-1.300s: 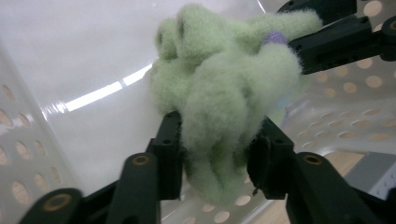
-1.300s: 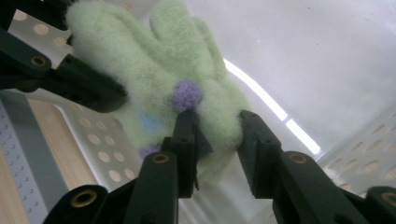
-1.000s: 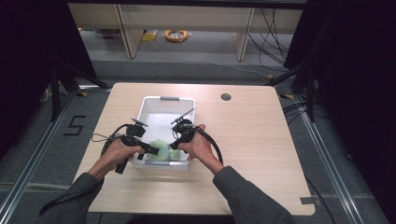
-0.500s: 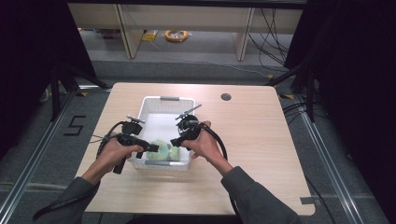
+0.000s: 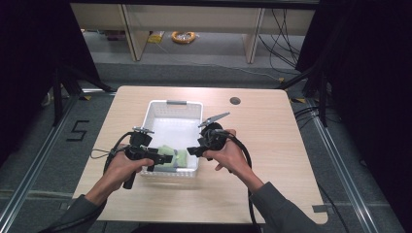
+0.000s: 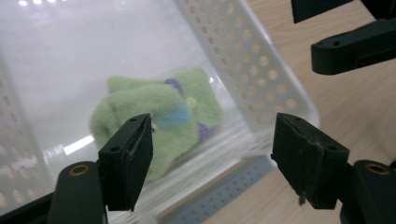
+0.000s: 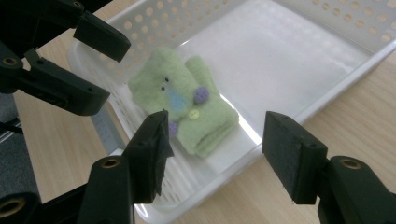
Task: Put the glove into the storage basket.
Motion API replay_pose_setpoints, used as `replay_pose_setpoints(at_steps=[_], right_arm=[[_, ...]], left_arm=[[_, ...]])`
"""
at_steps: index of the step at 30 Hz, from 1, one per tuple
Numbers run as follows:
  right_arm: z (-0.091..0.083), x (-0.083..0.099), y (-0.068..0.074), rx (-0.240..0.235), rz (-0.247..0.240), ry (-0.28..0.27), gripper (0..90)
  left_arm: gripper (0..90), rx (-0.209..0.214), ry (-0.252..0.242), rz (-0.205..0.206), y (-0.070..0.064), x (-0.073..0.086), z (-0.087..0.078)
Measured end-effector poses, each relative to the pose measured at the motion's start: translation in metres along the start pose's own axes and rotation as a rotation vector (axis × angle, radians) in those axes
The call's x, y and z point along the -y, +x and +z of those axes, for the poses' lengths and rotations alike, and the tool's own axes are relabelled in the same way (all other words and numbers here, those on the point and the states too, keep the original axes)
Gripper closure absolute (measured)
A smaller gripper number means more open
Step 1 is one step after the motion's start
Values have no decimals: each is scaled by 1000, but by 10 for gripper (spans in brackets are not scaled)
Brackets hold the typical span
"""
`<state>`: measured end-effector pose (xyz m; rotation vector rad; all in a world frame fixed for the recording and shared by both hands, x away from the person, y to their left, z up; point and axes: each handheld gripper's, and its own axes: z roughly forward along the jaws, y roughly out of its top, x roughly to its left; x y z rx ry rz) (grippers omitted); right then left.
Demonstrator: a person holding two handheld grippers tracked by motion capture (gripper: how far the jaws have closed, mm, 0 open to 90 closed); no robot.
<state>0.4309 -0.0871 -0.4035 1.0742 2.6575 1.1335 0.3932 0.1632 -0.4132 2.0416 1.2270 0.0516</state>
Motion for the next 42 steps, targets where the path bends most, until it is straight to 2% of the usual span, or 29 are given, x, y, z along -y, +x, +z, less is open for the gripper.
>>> replay_pose_setpoints(at_steps=[1,2,4,5,6,7,8,9,13,15,17,21,23,24,25,27,28,29,33,34,39,42], right_arm=[[-2,2,0,-15,2,-28,423],[-5,3,-1,-10,-7,-28,423],[-10,7,-1,-15,-5,-51,414],[-14,8,-2,-13,-10,-41,405],[-16,10,-2,-12,-3,-61,404],[-18,12,-2,-21,1,-60,401],[-21,13,-4,-17,-11,-60,398],[-24,15,-4,-21,3,-60,397],[-28,24,-7,-15,2,-91,398],[-32,28,-7,-20,8,-76,396],[-33,33,-8,-25,-5,-95,393],[-40,40,-8,-35,13,-98,385],[-43,44,-8,-36,21,-106,383],[-45,46,-9,-36,18,-114,381],[-47,47,-9,-34,23,-115,379],[-49,51,-10,-41,23,-137,376],[-51,53,-9,-54,47,-130,375],[-52,55,-11,-49,25,-144,374],[-57,61,-12,-39,37,-150,367],[-60,65,-11,-50,57,-160,365],[-65,73,-14,-45,45,-174,359],[-67,83,-14,-46,65,-178,356]], left_arm=[[283,4,-18,-10,-4,1,0],[278,12,-14,9,-5,1,-2],[269,22,-26,7,-10,2,-3],[263,25,-24,15,-12,2,-3],[258,34,-18,23,-13,3,-3],[253,30,-19,19,-16,3,-3],[249,36,-16,32,-17,4,-4],[246,44,-22,30,-19,4,-3],[232,52,-19,44,-25,7,-3],[226,61,-21,37,-27,9,-1],[217,62,-23,45,-28,10,-1],[207,72,-34,60,-34,14,1],[205,80,-41,60,-37,16,2],[204,91,-51,45,-40,17,3],[203,94,-38,62,-41,18,3],[201,101,-46,63,-45,21,4],[201,113,-49,57,-47,22,4],[200,112,-52,63,-49,23,5],[196,123,-47,67,-53,26,7],[196,129,-48,69,-55,29,8],[196,139,-63,71,-58,31,8],[196,140,-69,84,-62,34,9]])
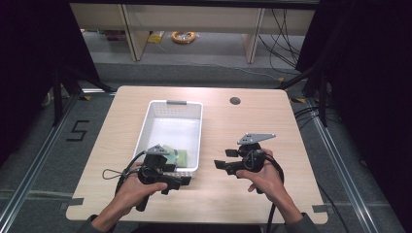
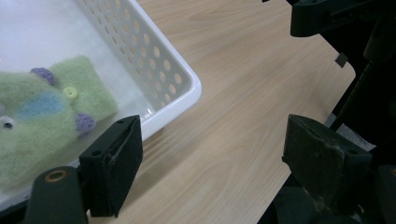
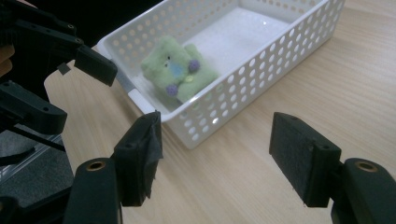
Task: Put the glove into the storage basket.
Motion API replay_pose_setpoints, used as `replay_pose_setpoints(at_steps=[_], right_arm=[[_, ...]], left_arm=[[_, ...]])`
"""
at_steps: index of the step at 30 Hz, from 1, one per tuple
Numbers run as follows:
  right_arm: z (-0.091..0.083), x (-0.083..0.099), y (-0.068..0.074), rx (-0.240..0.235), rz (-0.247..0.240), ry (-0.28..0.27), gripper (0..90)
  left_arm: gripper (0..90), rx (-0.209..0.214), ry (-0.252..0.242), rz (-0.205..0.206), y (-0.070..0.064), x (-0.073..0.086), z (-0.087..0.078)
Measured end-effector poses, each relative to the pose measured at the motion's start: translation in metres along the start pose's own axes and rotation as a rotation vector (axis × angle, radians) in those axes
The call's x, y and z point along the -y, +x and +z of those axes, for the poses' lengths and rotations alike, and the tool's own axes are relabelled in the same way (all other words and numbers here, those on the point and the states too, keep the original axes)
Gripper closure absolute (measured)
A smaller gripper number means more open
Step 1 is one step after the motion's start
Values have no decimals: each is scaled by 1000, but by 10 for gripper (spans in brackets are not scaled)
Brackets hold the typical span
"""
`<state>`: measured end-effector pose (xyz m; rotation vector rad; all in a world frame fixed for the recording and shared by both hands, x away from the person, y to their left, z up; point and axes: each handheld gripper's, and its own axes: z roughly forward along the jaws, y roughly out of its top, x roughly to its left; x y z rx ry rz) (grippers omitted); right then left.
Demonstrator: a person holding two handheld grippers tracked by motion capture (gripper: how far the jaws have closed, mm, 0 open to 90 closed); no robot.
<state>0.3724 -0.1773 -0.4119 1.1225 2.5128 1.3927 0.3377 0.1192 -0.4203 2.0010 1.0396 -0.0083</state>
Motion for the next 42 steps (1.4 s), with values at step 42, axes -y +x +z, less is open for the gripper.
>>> replay_pose_setpoints(at_steps=[42], right_arm=[[-24,65,-3,17,6,-41,302]], left_arm=[[195,2,-7,75,-8,55,16]])
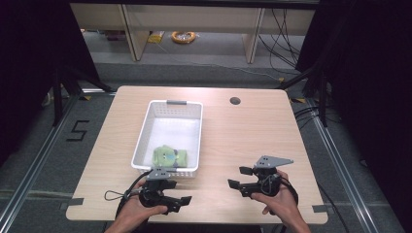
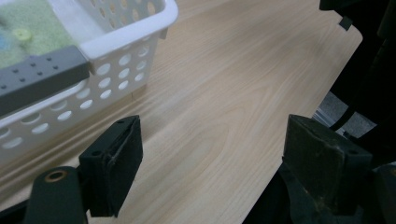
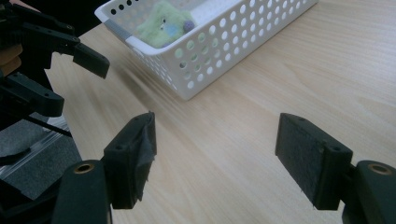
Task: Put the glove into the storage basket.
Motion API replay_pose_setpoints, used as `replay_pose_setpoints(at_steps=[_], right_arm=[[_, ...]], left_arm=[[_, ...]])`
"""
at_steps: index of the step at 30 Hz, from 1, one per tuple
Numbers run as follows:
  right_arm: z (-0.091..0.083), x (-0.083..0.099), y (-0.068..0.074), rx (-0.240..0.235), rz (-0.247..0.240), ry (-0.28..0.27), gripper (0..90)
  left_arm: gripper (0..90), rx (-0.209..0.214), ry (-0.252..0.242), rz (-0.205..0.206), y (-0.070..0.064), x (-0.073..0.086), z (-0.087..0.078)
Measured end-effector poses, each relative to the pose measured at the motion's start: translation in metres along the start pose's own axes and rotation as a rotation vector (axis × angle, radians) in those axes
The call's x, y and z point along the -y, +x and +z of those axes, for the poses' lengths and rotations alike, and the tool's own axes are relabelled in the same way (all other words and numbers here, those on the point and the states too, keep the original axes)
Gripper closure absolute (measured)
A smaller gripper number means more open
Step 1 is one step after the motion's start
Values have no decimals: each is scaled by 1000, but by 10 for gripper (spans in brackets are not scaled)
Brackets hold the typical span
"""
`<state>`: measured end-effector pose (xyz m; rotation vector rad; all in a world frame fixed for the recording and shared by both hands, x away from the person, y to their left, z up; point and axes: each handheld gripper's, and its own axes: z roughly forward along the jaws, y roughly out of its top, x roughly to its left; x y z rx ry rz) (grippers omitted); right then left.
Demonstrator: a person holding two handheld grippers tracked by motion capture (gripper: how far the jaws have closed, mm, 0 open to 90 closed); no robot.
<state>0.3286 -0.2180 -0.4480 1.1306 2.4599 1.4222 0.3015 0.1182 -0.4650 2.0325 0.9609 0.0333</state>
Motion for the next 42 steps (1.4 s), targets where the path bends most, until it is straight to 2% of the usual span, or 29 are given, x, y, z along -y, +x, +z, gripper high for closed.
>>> replay_pose_setpoints(at_steps=[1,2,3,5,6,8,9,10,12,15,16,17,19,20,23,25,26,28,29,30,31,32,33,36,38,39,40,41,42], right_arm=[[1,1,-2,-1,-25,-12,302],[0,3,2,3,14,0,300],[1,3,-2,-20,-27,-7,300],[-1,6,2,1,8,4,294],[0,7,0,-6,-32,-4,288],[-1,11,4,-17,15,-2,280],[0,13,1,-13,-21,-11,275],[-2,15,4,-4,1,6,270],[0,19,3,-23,-30,-3,250],[0,25,6,-25,-22,6,242],[-1,26,6,-4,-28,5,240],[0,28,5,-25,-36,3,240],[0,33,8,-6,-21,13,238],[0,34,7,-9,-50,27,238],[-1,39,9,9,-55,36,236],[-2,43,13,8,-20,51,235],[-1,44,11,19,-55,38,235],[-3,47,15,26,-34,55,233],[-3,48,12,24,-74,50,232],[-3,49,13,38,-78,50,231],[-4,51,15,29,-53,55,231],[-4,52,14,29,-77,57,230],[-3,54,13,17,-83,57,229],[-3,57,15,18,-92,63,221],[-4,59,15,31,-84,69,221],[-5,60,15,47,-84,80,221],[-4,61,15,37,-93,80,222],[-3,62,15,25,-90,83,223],[-5,64,18,45,-64,91,223]], left_arm=[[195,5,0,0,0,1,1],[195,-4,1,0,-1,3,1],[195,1,5,3,-1,4,2],[195,4,3,4,-2,5,4],[195,-3,0,7,-4,8,6],[195,-16,5,24,-6,11,7],[195,-13,3,23,-7,13,8],[194,-7,4,16,-8,14,9],[194,-14,9,25,-9,17,9],[194,-33,34,82,-9,21,10],[194,-29,19,64,-11,23,12],[194,-36,33,74,-12,25,12],[194,-38,32,72,-14,29,16],[194,-36,45,86,-15,31,16],[194,-45,70,113,-18,36,19],[194,-40,70,112,-20,38,20],[194,-42,74,101,-20,40,21],[194,-44,64,102,-20,40,19],[194,-47,62,120,-19,40,17],[194,-48,47,103,-21,41,17],[194,-59,57,102,-19,41,15],[194,-54,41,97,-20,42,15],[194,-54,46,111,-20,43,14],[193,-54,57,97,-21,47,12],[193,-59,71,117,-21,49,11],[192,-57,60,102,-23,50,11],[192,-62,69,139,-22,50,9],[192,-65,44,99,-24,51,10],[192,-80,57,112,-22,51,9]])
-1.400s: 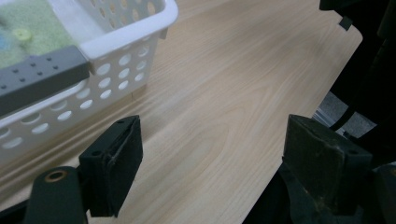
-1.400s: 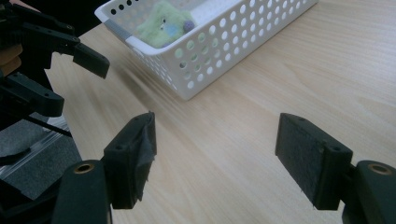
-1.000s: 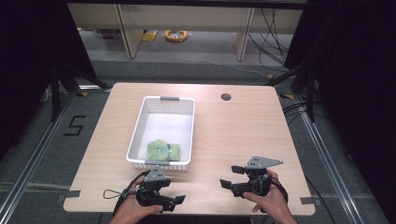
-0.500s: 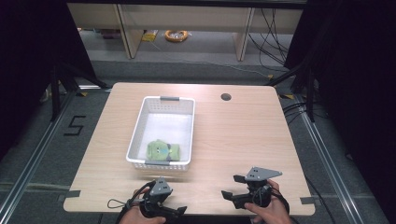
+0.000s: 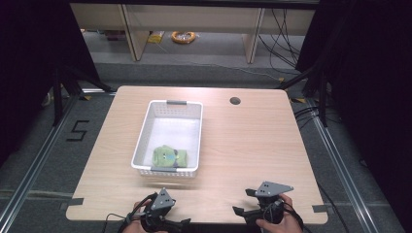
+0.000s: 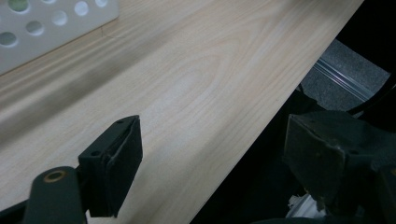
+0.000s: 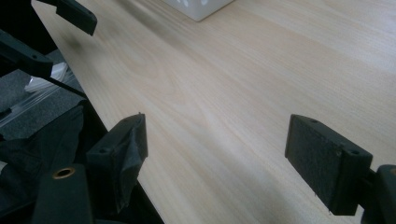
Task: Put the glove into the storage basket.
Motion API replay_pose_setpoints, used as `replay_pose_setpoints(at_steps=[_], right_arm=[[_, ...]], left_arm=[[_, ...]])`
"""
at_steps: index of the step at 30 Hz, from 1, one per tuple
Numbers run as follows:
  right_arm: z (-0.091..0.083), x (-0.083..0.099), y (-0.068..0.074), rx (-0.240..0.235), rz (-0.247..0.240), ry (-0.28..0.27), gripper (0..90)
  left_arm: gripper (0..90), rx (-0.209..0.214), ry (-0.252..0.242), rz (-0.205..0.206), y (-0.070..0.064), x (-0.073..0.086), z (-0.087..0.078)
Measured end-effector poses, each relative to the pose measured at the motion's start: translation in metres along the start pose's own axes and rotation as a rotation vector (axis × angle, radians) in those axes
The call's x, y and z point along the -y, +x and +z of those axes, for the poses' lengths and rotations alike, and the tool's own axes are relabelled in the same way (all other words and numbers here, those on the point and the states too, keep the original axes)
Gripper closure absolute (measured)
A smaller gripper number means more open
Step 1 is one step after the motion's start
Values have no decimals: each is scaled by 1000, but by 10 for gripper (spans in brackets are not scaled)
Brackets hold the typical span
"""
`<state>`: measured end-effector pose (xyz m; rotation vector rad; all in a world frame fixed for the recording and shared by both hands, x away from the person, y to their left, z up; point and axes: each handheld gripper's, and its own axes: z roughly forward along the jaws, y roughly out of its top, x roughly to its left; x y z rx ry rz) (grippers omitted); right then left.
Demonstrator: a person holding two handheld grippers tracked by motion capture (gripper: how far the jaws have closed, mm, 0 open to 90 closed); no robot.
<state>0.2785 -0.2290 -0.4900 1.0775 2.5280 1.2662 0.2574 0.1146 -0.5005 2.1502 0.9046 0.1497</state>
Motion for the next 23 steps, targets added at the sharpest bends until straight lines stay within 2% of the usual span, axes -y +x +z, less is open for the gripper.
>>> replay_pose_setpoints(at_steps=[1,2,3,4,5,6,7,9,10,11,13,14,15,17,18,20,21,22,23], right_arm=[[1,1,0,8,-8,-6,224],[1,1,-2,10,-21,-4,224],[2,2,-2,-6,-29,1,224],[1,2,-2,1,-28,4,224],[1,3,-1,-2,-16,8,224],[2,3,-2,-1,-29,0,224],[2,3,-2,-7,-35,6,223],[3,3,-3,-28,-40,15,223],[4,4,-4,-25,-39,16,222],[3,4,-2,3,-27,12,222],[3,4,-3,7,-32,16,222],[3,5,0,1,-4,22,222],[3,5,-1,-3,-8,22,222],[4,5,-1,-10,-8,25,222],[3,5,-3,7,-29,23,221],[4,5,-3,-1,-31,24,221],[4,5,-3,-1,-32,25,221],[4,5,-4,5,-36,27,220],[4,5,-4,2,-33,26,220]], left_arm=[[192,20,-8,-7,-1,0,-1],[192,17,-5,9,0,1,-1],[193,15,-13,-1,-1,2,0],[192,16,3,-12,-1,2,0],[192,10,7,-6,0,3,0],[192,11,2,3,0,2,0],[192,14,-11,-9,0,2,1],[193,3,7,1,2,3,1],[193,4,6,-17,2,3,1],[193,8,14,2,2,3,0],[193,9,5,-2,2,3,1],[192,9,3,-3,2,3,1],[192,-8,8,2,3,3,1],[193,14,-10,-19,3,3,2],[193,5,0,-30,3,3,2],[194,14,-9,-20,5,3,2],[194,-3,0,-31,6,4,2],[194,4,6,-23,7,4,1],[194,-17,3,-28,8,4,3]])
